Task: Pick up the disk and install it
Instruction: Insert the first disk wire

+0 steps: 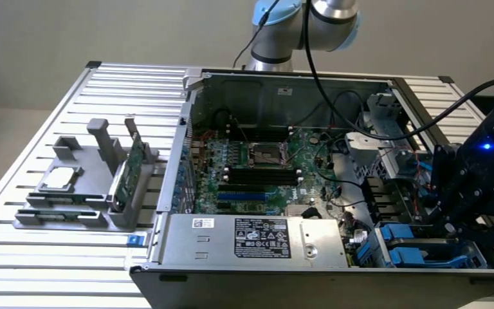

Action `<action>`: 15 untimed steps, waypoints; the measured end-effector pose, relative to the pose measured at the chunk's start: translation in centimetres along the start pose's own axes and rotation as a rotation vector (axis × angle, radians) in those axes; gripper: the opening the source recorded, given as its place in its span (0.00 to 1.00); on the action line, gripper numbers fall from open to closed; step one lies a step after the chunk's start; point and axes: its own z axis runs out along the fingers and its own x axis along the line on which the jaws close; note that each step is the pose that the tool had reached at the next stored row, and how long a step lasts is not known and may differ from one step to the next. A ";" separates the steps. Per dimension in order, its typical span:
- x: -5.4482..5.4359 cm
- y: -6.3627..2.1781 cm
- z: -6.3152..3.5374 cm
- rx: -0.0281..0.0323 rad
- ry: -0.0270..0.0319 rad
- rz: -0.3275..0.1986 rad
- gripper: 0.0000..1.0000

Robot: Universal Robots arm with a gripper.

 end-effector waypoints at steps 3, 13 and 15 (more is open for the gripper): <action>0.0 -0.03 0.06 0.0001 -0.0011 0.001 0.17; 0.0 -0.08 0.20 0.0001 -0.0039 0.004 0.17; 0.0 -0.08 0.21 0.0001 -0.0044 0.004 0.17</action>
